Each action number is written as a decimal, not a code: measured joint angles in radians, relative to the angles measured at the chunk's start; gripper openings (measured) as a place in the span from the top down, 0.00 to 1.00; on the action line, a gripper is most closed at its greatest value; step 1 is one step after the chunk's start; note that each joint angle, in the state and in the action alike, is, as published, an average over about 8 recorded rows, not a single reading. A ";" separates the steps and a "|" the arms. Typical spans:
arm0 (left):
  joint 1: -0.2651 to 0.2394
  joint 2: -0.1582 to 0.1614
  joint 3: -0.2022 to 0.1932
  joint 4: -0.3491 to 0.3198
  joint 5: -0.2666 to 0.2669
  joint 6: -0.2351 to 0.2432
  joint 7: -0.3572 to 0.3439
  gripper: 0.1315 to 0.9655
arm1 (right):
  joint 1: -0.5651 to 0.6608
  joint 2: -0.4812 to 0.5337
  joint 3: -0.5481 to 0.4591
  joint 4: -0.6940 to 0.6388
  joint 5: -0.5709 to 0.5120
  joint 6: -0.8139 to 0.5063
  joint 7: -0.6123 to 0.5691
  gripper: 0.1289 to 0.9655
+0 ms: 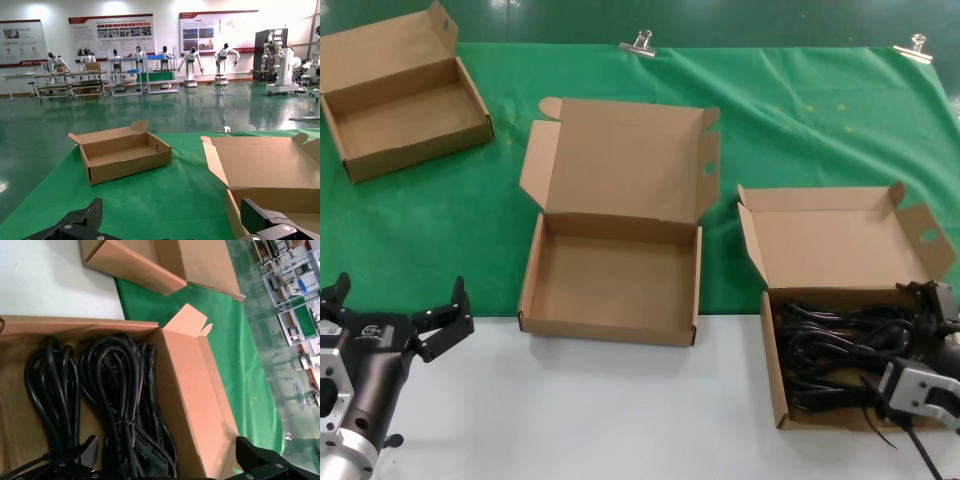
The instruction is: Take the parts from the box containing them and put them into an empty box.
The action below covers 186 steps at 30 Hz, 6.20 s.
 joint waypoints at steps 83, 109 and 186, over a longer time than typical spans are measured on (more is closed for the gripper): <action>0.000 0.000 0.000 0.000 0.001 0.000 -0.001 0.00 | 0.016 0.039 0.000 0.216 0.000 0.039 0.079 0.90; 0.000 0.000 0.000 0.000 0.001 0.000 -0.001 0.00 | 0.225 -0.579 0.000 -0.339 0.000 -0.127 -0.131 0.90; 0.000 0.000 0.000 0.000 0.000 0.000 0.000 0.00 | -0.137 -0.522 0.417 -0.097 -0.345 -0.276 0.466 0.01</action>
